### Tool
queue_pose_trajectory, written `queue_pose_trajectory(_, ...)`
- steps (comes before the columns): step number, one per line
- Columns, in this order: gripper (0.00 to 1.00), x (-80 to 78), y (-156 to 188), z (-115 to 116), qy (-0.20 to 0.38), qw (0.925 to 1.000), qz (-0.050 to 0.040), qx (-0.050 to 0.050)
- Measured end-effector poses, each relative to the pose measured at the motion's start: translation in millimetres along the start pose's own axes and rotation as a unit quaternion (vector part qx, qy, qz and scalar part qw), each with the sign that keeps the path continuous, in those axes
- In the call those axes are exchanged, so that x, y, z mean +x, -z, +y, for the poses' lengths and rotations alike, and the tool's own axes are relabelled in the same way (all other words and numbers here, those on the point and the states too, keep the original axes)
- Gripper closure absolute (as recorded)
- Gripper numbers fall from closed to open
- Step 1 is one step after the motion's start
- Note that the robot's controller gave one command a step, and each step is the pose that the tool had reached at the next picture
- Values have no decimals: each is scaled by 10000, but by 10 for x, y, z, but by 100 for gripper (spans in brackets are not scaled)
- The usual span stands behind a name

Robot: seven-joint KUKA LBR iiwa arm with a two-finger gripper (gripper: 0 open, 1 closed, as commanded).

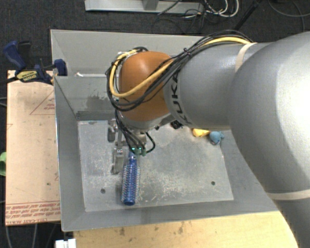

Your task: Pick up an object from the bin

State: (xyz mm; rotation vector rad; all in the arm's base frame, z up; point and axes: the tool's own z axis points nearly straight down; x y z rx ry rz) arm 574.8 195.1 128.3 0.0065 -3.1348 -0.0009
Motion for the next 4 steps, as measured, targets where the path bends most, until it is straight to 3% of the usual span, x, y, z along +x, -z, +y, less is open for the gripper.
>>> queue_pose_trajectory(1, 0, 389, 4, -536, 638, 9980, -22, 12)
queue_pose_trajectory(2, 0, 657, -613, -645, 1330, 9911, -9, 8)
queue_pose_trajectory(3, 100, 645, -596, -639, 1326, 9912, -26, 0)
queue_pose_trajectory(4, 100, 697, 1178, -642, 1493, 9888, -81, 2)
